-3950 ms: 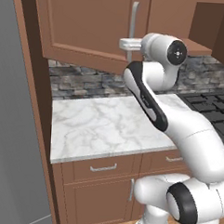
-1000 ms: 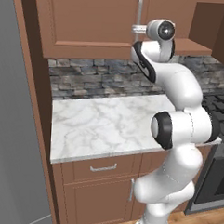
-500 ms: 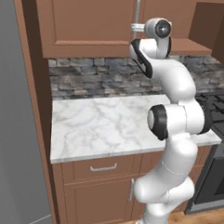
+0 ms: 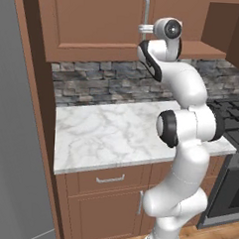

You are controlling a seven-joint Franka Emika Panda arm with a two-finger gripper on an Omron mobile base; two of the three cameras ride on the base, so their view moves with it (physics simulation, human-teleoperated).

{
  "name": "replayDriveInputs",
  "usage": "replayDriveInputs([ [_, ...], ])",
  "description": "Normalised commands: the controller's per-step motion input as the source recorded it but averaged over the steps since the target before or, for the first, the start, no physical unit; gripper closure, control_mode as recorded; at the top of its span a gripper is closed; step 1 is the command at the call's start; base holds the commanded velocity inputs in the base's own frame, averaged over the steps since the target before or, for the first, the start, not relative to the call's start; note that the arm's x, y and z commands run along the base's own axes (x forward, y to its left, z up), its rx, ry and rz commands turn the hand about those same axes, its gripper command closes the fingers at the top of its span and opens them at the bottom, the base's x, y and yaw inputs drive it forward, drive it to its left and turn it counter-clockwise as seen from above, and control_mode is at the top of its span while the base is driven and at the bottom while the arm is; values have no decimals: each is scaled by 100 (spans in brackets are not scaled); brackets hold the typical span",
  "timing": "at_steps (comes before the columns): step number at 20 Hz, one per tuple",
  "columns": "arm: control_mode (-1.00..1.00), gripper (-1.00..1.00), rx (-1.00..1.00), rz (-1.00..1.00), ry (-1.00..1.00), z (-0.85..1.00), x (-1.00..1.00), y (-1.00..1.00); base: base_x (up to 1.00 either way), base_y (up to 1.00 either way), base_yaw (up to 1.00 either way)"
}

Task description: Close all open cabinet doors.

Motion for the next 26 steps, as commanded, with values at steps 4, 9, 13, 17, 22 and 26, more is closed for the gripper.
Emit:
replayDriveInputs([
  [4, -100, -100, 0, -2, 0, 0, 36, 9, 0, 0, 0],
  [9, -100, -100, 0, -3, 0, -1, 41, 11, 0, 0, 0],
  [13, -100, -100, 0, -3, 0, -5, 36, 12, 0, 0, 0],
  [17, -100, -100, 0, -4, 0, 0, -19, 9, 0, 0, 0],
  [22, -100, -100, 0, -5, -1, 0, -83, 10, 0, 0, 0],
  [26, -100, -100, 0, 0, 0, 0, -98, 0, 0, 0, 0],
])
